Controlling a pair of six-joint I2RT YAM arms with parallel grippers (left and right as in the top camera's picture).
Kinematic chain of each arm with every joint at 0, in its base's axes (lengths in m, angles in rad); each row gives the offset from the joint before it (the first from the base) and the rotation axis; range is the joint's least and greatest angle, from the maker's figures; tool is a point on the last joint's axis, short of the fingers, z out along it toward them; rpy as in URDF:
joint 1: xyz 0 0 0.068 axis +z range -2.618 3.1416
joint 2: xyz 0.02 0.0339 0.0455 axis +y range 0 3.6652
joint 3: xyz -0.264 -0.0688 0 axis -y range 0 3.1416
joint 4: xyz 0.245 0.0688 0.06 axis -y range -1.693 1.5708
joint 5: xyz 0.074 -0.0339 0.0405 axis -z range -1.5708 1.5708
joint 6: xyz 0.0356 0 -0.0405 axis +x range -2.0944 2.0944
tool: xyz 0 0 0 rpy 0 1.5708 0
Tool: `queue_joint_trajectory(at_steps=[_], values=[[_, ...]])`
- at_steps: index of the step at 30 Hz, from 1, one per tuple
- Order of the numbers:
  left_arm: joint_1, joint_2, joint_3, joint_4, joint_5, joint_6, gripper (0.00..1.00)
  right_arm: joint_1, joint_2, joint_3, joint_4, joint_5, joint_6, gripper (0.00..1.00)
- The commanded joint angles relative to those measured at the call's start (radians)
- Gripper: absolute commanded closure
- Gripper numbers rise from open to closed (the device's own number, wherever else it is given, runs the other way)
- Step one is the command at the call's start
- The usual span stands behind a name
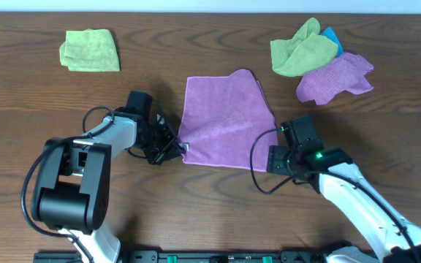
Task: Fold the cloth
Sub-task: 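Pull the lower-left corner down-left with the left gripper to flatten, then hold both bottom corners and fold them up toward the top edge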
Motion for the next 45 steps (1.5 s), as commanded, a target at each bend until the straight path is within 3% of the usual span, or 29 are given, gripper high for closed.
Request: queue_joint_trajectory(at_steps=[1,12,25,29,34,39,45], values=[[0.025,0.011,0.0,-0.026,-0.037,0.058,0.94,-0.005,0.005,-0.035,0.032,-0.027,0.047,0.3],[0.042,0.011,0.0,-0.115,-0.06,0.107,0.94,-0.005,0.037,-0.128,0.199,-0.144,0.118,0.31],[0.042,0.011,0.0,-0.118,-0.058,0.11,0.94,-0.005,0.156,-0.129,0.319,-0.205,0.165,0.34],[0.042,0.011,0.0,-0.111,-0.035,0.138,0.94,-0.005,0.178,-0.129,0.341,-0.205,0.165,0.52],[0.042,0.011,0.0,-0.087,-0.008,0.164,0.94,-0.005,0.179,-0.129,0.348,-0.201,0.164,0.99],[0.044,0.011,0.0,-0.066,0.077,0.214,0.94,-0.005,0.156,-0.125,0.352,-0.203,0.163,0.99],[0.048,0.01,0.0,-0.142,0.079,0.281,0.94,-0.005,0.032,-0.116,0.276,-0.206,0.164,0.99]])
